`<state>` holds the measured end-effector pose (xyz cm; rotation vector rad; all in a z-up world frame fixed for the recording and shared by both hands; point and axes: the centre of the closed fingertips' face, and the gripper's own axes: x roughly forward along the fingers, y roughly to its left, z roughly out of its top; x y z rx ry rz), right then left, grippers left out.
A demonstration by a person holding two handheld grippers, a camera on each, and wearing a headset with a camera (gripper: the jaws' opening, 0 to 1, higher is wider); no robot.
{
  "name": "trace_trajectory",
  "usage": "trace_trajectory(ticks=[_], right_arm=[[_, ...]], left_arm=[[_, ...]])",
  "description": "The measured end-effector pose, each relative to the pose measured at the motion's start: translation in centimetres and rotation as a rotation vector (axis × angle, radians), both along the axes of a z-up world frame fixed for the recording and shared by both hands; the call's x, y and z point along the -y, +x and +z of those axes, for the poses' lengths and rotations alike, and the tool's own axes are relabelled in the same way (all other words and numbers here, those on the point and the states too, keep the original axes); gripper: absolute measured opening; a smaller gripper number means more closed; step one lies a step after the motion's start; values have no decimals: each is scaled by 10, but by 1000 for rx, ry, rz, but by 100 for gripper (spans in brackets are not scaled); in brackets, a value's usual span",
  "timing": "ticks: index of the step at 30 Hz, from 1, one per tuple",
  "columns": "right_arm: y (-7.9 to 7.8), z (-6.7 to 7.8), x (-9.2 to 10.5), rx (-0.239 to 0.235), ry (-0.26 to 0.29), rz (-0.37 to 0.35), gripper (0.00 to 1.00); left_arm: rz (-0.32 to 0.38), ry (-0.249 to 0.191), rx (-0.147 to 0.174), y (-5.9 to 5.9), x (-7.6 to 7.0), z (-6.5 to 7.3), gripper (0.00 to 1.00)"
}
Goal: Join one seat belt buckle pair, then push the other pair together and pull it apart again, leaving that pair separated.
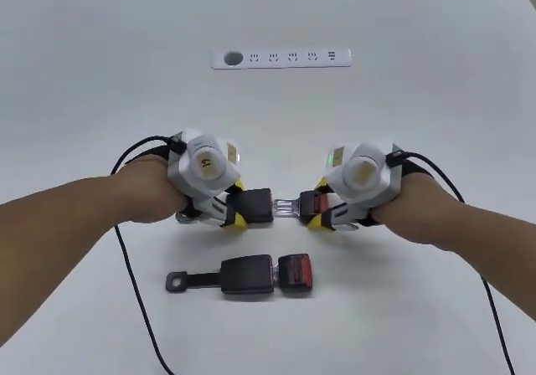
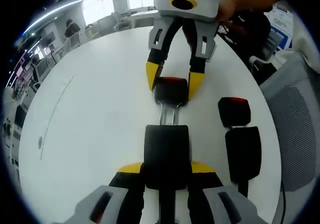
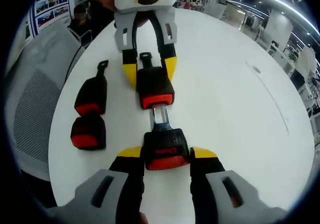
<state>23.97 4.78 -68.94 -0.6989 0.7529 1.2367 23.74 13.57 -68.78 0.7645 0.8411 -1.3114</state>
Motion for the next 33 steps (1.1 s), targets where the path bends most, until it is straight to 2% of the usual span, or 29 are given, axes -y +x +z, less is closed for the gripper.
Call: trace_trajectory(ticks=[5, 8, 17, 28, 33], right_arm=[[1, 0, -1, 5, -13, 13, 34], [2, 2, -5, 6, 3, 19, 34], [0, 2, -14, -3, 31, 50, 34], [4, -2, -19, -18, 35, 75, 32], [2, -1, -27, -22, 51, 84, 32]], left_arm=[[-6, 6, -3, 3, -2, -3, 34], [-1, 5, -3, 4, -3, -5, 34], [-24, -9, -2, 3, -1, -4, 34], [-38, -22, -10, -3, 4, 2, 33], [-54, -30, -11, -2, 4, 1, 33]])
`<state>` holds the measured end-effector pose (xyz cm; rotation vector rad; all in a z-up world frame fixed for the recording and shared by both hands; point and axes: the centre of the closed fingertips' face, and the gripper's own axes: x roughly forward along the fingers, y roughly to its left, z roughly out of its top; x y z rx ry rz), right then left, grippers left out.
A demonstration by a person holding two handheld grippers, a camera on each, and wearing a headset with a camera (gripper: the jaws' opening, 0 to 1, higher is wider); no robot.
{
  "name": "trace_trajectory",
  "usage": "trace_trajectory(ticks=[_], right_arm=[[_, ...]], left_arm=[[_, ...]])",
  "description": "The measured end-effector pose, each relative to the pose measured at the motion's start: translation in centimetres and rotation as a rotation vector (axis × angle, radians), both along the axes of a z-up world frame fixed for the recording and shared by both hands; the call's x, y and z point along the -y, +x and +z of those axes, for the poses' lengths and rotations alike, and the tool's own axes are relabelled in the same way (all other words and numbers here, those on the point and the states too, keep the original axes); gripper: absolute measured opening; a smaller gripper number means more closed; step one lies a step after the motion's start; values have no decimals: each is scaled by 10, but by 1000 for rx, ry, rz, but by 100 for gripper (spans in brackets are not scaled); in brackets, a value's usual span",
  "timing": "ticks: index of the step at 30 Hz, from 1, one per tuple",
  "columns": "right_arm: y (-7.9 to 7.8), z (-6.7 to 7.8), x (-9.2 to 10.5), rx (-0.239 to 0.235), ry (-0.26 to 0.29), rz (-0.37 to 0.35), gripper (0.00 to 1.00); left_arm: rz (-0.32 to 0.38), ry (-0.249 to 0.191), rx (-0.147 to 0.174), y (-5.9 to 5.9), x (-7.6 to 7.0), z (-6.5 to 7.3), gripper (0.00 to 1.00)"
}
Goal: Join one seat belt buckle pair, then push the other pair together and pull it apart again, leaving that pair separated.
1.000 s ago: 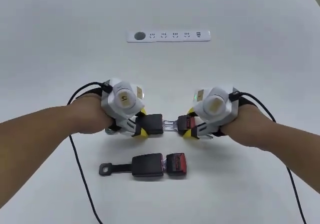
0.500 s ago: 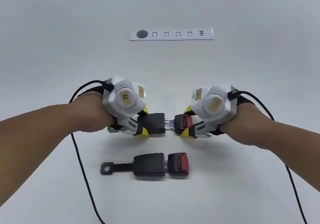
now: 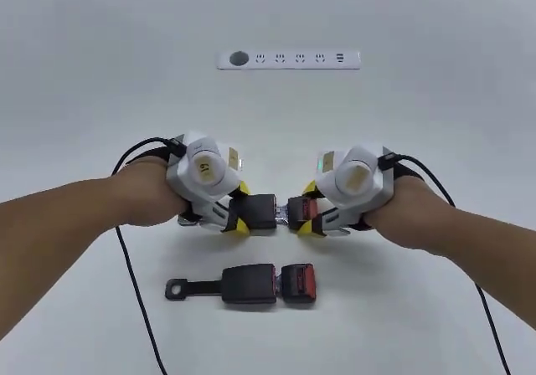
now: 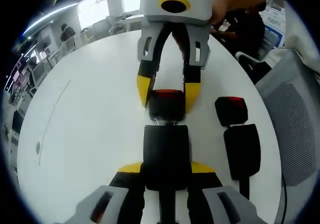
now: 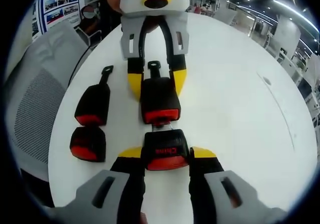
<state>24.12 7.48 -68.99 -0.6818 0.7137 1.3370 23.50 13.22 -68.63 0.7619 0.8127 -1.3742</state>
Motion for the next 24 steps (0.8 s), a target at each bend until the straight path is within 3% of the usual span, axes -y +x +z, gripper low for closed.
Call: trace_trajectory(ticks=[24], right_arm=[[0, 0, 0, -1, -30, -17, 33]], left_arm=[[-2, 18, -1, 4, -4, -4, 34]])
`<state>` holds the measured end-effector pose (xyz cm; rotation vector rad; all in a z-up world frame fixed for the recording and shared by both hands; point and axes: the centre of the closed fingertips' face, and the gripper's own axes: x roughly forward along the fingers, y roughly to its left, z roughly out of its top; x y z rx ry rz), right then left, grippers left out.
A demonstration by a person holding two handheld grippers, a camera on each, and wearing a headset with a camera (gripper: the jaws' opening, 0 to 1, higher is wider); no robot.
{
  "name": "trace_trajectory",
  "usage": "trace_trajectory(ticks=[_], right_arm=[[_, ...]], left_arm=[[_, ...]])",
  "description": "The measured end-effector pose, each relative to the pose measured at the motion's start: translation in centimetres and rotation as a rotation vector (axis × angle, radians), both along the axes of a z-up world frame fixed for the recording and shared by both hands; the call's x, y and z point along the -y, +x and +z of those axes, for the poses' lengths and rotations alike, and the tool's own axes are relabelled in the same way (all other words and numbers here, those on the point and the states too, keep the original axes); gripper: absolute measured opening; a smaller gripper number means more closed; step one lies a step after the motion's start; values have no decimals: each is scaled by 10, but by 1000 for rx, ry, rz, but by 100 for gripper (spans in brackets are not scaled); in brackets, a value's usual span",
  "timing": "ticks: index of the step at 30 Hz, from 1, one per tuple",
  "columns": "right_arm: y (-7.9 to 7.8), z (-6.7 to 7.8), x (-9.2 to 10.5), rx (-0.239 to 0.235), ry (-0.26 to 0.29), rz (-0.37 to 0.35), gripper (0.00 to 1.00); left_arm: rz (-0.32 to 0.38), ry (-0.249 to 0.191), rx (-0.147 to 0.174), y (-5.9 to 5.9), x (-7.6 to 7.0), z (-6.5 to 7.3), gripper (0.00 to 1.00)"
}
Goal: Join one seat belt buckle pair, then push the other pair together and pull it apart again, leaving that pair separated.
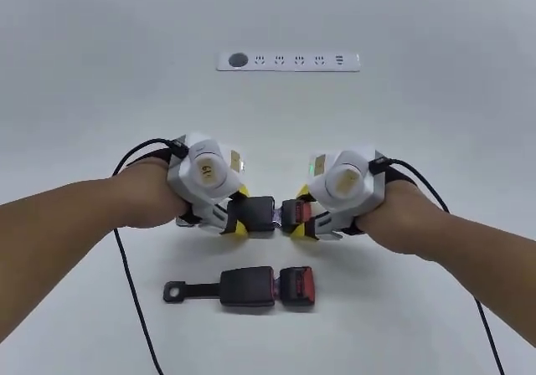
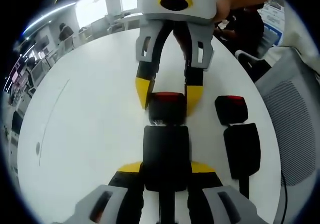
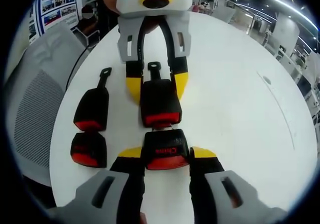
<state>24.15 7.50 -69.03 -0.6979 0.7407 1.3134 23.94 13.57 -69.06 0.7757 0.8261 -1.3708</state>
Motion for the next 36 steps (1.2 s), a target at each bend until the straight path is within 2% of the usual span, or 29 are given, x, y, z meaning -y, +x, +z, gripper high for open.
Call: trace_trajectory(ticks=[4, 6, 9, 12, 18, 26, 30, 36], right_arm=[[0, -1, 12, 4, -12, 8, 33], [0, 0, 12, -5, 17, 4, 33], [-2, -1, 14, 7, 6, 8, 34], [-3, -1, 20, 7, -3, 9, 34], [0, -1, 50, 4, -25, -7, 34], [-5, -1, 95, -6, -59, -51, 34], [-8, -2, 115, -18, -59, -67, 35], [-11, -3, 123, -22, -59, -89, 35]], left_arm=[[0, 4, 0, -3, 2, 4, 34], [4, -2, -2, -3, 3, 4, 34], [15, -14, -5, -2, 2, 4, 34], [12, -6, -1, -4, 4, 5, 34], [10, 5, -3, -4, 5, 6, 34], [11, 11, -1, 0, 1, 1, 34], [22, 13, 0, 1, 0, 1, 35], [43, 21, 0, 3, -1, -2, 35]])
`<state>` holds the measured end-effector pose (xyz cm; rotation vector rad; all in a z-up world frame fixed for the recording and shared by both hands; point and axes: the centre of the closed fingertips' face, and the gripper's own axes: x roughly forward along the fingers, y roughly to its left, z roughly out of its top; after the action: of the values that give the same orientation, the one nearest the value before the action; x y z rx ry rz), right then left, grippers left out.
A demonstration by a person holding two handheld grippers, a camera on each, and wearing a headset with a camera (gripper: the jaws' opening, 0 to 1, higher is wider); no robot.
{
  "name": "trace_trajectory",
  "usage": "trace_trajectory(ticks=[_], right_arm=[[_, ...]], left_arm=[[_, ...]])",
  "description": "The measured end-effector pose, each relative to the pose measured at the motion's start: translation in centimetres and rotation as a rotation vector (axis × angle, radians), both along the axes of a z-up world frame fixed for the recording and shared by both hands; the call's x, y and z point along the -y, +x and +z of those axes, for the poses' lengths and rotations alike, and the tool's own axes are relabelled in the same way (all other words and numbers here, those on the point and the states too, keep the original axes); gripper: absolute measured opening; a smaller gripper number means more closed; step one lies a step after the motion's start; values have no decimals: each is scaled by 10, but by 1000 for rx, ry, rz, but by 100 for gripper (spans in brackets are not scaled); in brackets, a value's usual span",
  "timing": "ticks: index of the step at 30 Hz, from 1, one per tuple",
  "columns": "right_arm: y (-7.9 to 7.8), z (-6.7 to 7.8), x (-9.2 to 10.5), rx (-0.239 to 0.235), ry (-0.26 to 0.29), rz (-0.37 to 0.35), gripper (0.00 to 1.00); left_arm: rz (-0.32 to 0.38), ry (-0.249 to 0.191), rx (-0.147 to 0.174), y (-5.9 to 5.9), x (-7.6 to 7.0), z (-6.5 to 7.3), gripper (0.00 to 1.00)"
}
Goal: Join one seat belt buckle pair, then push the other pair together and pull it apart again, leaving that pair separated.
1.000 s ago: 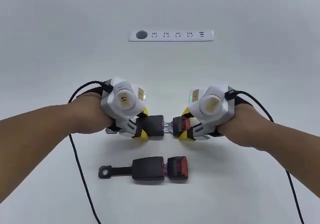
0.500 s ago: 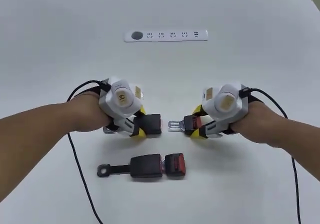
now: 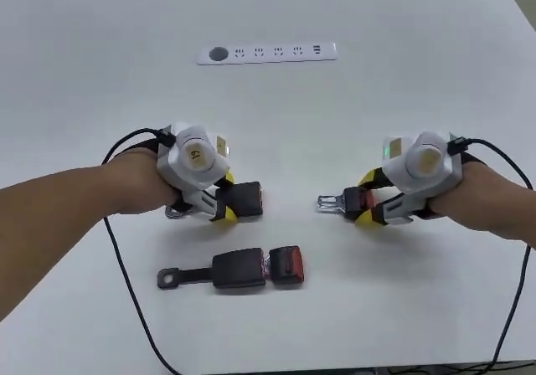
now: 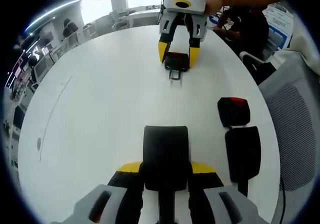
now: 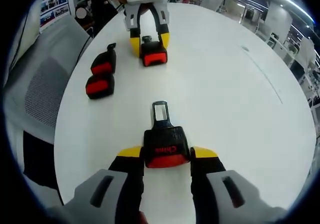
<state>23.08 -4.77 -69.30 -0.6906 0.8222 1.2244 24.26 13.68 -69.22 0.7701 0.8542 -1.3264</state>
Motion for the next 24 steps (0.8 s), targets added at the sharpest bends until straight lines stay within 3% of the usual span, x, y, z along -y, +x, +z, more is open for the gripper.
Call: trace_trajectory(ticks=[5, 7, 9, 11, 13, 14, 15, 18, 19, 24], right_arm=[[2, 1, -2, 35, -28, -11, 40], [4, 3, -2, 62, -41, -30, 47], [2, 7, -3, 66, -29, -68, 49], [7, 9, -2, 66, 10, -144, 49], [6, 12, 1, 84, 18, -169, 53], [-1, 16, 1, 78, 31, -192, 54], [-5, 20, 1, 73, 43, -208, 55], [-16, 33, -2, 84, 82, -259, 59], [-23, 41, -6, 75, 116, -293, 61], [-41, 48, -6, 90, 146, -322, 71]], left_arm=[[-18, 28, 12, 3, 0, -1, 37], [-7, 29, 13, 5, 0, -2, 42], [23, 45, 19, 6, -2, -1, 48], [52, 17, 10, 4, 2, 8, 48], [68, 3, 26, 5, 1, 17, 51], [88, -6, 54, 7, -2, 24, 54], [94, -9, 56, 6, -3, 26, 56], [135, -43, 70, -5, -11, 47, 56], [148, -57, 83, -7, -17, 49, 56], [256, -109, 116, -27, -36, 65, 62]])
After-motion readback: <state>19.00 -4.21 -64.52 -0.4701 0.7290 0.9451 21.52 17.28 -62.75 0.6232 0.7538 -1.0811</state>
